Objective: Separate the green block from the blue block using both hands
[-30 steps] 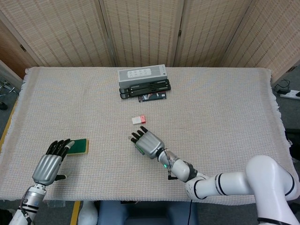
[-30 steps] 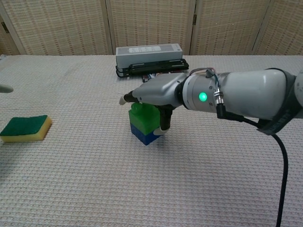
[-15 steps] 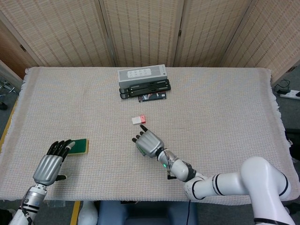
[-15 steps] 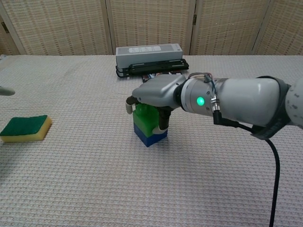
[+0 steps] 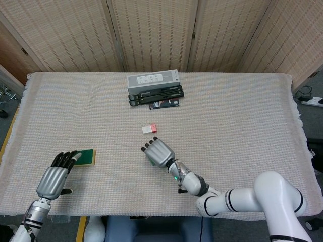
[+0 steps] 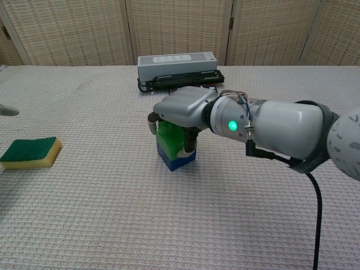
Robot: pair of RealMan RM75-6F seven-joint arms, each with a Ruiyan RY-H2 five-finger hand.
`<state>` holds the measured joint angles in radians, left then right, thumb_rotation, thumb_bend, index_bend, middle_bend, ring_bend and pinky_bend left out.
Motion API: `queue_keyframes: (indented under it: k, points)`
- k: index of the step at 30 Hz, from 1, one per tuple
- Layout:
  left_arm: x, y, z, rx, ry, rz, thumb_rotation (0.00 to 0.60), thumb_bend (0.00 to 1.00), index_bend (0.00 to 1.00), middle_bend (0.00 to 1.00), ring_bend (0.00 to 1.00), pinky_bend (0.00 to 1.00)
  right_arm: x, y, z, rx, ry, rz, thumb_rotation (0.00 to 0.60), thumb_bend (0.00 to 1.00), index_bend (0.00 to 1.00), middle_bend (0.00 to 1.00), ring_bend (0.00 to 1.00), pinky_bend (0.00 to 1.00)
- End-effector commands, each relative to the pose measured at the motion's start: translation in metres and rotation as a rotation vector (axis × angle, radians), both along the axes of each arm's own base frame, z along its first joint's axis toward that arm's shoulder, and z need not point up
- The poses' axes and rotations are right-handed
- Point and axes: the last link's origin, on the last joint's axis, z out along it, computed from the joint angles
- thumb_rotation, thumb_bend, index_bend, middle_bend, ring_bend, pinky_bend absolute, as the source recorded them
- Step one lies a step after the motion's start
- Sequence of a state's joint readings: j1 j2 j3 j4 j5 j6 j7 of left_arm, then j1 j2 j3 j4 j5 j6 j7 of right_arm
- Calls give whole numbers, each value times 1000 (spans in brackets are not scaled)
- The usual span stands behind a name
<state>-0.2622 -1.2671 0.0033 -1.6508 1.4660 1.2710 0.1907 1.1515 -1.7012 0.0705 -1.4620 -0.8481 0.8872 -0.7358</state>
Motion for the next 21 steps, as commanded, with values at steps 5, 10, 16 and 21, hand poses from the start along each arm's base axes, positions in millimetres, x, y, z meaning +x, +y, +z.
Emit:
queue_keyframes:
  k: [5,10,16,21]
  points:
    - [4,-2,2,-28,-53,-13,600,256,99,80,0,34,4,5,10,10,-69,51,600,340,775,741,652,417]
    - [16,3,-2,-96,-143,-44,600,257,104,81,0,37,10,16,38,30,-88,124,600,341,782,745,652,431]
    - [60,30,-18,-306,-266,-104,600,257,104,83,0,46,21,24,70,52,-91,168,600,340,789,749,650,431]
    - [87,60,-25,-466,-350,-37,600,255,101,84,0,52,27,33,82,75,-72,219,600,340,789,749,650,431]
